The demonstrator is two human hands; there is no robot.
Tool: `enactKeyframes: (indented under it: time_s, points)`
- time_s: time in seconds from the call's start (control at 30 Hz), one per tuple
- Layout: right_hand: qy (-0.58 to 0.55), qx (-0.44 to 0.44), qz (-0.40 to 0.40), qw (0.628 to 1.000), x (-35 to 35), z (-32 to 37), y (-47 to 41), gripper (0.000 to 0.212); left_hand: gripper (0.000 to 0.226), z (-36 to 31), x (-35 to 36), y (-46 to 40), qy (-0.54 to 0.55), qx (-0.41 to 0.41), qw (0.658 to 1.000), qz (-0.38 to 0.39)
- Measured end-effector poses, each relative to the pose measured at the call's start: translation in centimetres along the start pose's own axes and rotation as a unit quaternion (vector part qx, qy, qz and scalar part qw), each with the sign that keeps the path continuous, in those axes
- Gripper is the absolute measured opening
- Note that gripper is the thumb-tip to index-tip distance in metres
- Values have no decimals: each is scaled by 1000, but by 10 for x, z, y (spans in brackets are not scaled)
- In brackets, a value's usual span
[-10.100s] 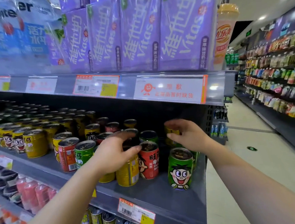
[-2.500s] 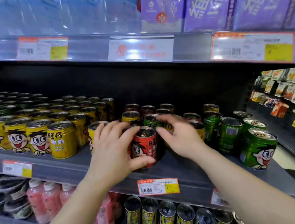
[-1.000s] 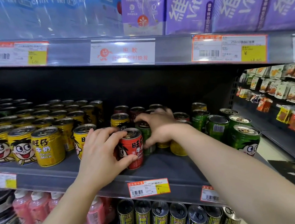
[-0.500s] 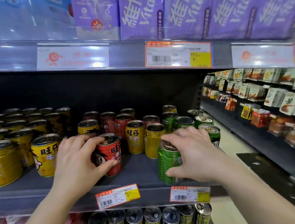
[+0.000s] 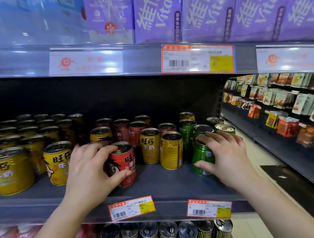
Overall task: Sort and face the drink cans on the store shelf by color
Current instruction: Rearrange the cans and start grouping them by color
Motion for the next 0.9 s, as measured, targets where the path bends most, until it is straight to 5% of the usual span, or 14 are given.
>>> enactKeyframes:
  time_s: [0.3,0.43,0.67,0.9]
  points:
    - [37,66,-23,997,0,12,-10,76,72,-1,-3,0,7,-8,1000,-7]
    - [-49,-15,-83,995,-9,51,-17,71,75,3,-4,1,25,-5,1000,17]
    - [-122,-63,-54,989,-4,87,-43,67,85,18,-30,3,60,-76,995,-23]
    - [-194,-92,-30,976,-1,113,-43,63,102,61,-43,-4,37,-159,986,27]
Point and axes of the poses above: each hand's wrist, its own y-axis away from the middle knuckle, its own x-axis out of the palm, z = x × y, the point moved 5 cm from there along -y, towards the middle knuckle, and after that the axes turned 9 degrees about -x, right-handed, at the moved point
